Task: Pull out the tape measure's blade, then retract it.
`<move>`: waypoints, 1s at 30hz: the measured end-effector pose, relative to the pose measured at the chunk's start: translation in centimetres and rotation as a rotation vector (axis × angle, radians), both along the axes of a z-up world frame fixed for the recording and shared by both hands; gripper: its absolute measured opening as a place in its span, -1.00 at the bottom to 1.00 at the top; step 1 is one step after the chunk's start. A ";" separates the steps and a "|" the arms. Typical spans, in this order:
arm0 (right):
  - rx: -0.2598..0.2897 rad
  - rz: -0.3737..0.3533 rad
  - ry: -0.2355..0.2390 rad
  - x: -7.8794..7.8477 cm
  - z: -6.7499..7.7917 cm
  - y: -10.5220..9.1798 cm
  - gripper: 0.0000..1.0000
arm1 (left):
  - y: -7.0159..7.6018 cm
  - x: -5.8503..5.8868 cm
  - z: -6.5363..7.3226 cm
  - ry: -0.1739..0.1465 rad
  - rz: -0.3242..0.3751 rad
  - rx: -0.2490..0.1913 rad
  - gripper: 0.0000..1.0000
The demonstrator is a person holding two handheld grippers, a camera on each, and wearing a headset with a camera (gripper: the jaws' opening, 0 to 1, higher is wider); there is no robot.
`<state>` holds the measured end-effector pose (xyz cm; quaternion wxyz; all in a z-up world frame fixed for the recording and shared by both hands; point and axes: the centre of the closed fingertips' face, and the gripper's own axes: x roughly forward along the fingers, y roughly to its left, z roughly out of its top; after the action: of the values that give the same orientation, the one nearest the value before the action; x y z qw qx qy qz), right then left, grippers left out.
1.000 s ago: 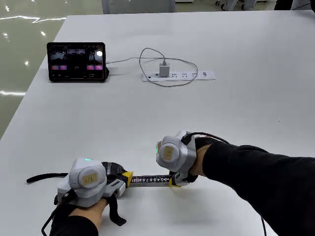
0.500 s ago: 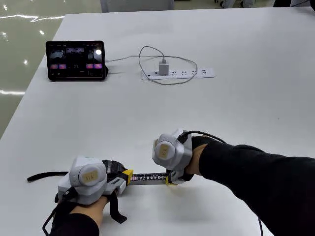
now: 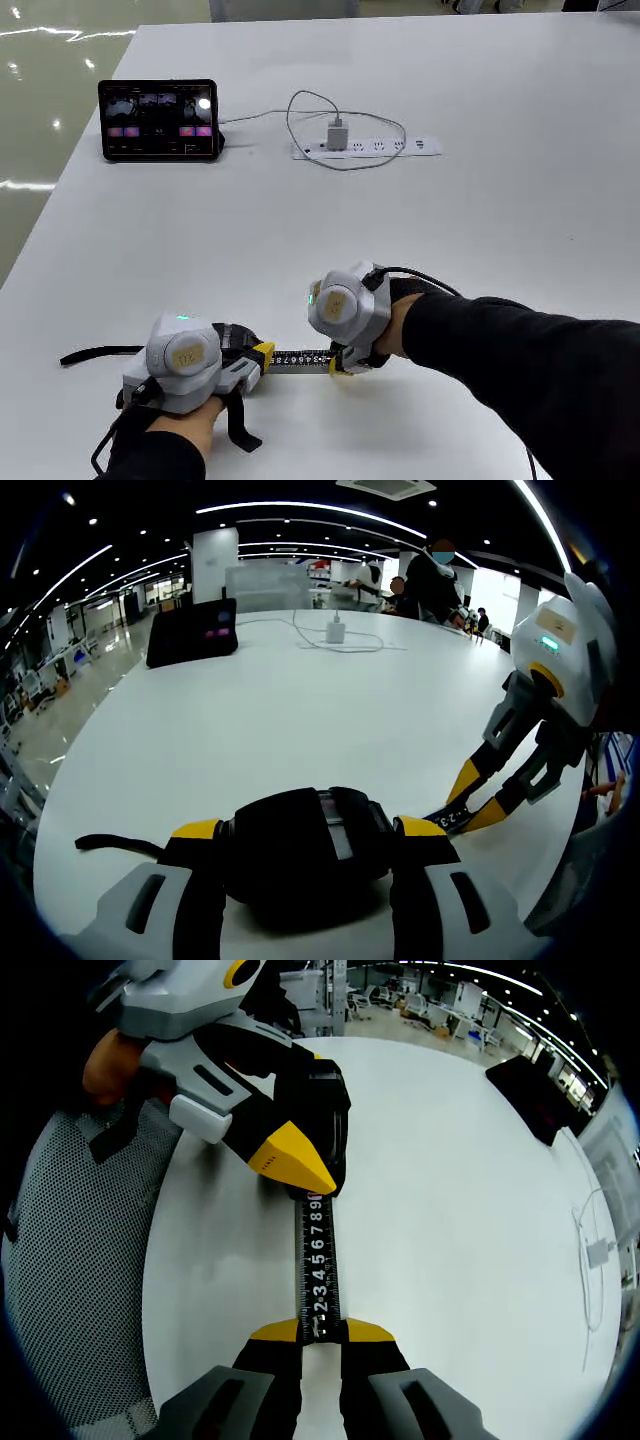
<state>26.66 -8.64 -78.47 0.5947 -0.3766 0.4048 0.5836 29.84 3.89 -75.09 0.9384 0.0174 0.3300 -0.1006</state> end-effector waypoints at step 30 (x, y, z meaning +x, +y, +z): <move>0.026 -0.004 0.030 0.2 0.1 0.6 -0.79 | 0.0 0.0 0.0 0.004 -0.003 -0.015 0.22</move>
<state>26.81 -8.03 -78.34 0.5947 -0.3595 0.4068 0.5930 29.80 3.87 -75.06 0.9377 0.0106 0.3312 -0.1047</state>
